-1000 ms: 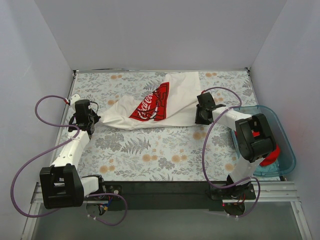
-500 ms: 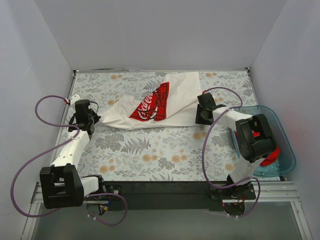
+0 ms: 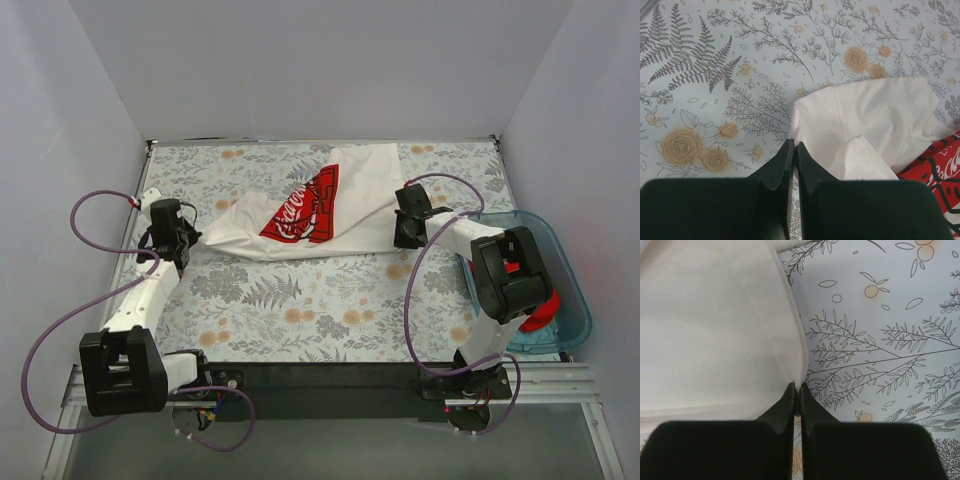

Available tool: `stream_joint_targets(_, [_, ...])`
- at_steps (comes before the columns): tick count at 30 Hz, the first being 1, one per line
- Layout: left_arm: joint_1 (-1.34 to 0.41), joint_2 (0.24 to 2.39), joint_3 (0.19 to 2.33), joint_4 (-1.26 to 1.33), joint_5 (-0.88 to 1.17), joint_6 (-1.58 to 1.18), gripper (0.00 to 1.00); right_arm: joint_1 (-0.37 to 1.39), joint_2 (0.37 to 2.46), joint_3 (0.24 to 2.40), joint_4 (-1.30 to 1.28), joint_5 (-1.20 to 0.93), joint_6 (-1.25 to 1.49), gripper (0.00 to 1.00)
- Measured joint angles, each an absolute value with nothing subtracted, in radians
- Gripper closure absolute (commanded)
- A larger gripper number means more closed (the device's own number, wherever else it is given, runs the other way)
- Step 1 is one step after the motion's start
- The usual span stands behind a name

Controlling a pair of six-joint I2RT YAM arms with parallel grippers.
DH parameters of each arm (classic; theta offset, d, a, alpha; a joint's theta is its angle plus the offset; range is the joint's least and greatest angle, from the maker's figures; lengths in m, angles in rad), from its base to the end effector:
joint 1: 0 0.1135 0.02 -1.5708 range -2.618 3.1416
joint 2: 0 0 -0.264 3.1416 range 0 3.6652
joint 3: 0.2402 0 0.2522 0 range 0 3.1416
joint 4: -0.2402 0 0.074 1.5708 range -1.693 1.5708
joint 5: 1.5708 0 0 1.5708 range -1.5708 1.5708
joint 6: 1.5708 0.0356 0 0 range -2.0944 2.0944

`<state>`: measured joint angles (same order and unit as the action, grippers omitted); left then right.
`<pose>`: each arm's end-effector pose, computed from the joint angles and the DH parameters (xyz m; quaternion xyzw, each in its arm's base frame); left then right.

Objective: Fold and stack the t-shirts
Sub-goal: Flatten the tshirt out

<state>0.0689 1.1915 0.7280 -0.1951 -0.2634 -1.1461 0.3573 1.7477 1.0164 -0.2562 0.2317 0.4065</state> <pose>0.2527 0.0267 0.2366 -0.5555 0.6977 -0.1228 0.4353 0.3295 0.1143 0.1638 0.0566 0.9502 0.0037 0.3063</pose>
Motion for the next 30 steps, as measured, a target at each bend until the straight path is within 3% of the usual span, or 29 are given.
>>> stream_joint_targets(7, [0.070, 1.304, 0.831, -0.221, -0.262, -1.159, 1.00, 0.355, 1.805, 1.150, -0.410, 0.245, 0.362, 0.99])
stream_joint_targets(14, [0.087, 1.433, 1.250, -0.308, -0.237, -1.186, 1.00, 0.337, 1.813, 1.594, -0.583, 0.327, 0.285, 0.99])
stream_joint_targets(19, [0.098, 1.399, 1.505, -0.331, -0.213, -1.181, 1.00, 0.304, 1.625, 1.771, -0.575, 0.361, 0.223, 0.99])
stream_joint_targets(23, [0.099, 1.202, 1.356, -0.331, -0.190, -1.211, 1.00, 0.299, 1.349, 1.586, -0.520, 0.352, 0.207, 0.99])
stream_joint_targets(26, [0.103, 0.999, 1.059, -0.338, -0.168, -1.281, 1.00, 0.294, 1.111, 1.195, -0.476, 0.330, 0.223, 0.99])
stream_joint_targets(30, [0.104, 0.903, 0.654, -0.355, -0.114, -1.412, 1.00, 0.275, 0.995, 0.759, -0.491, 0.290, 0.275, 0.99])
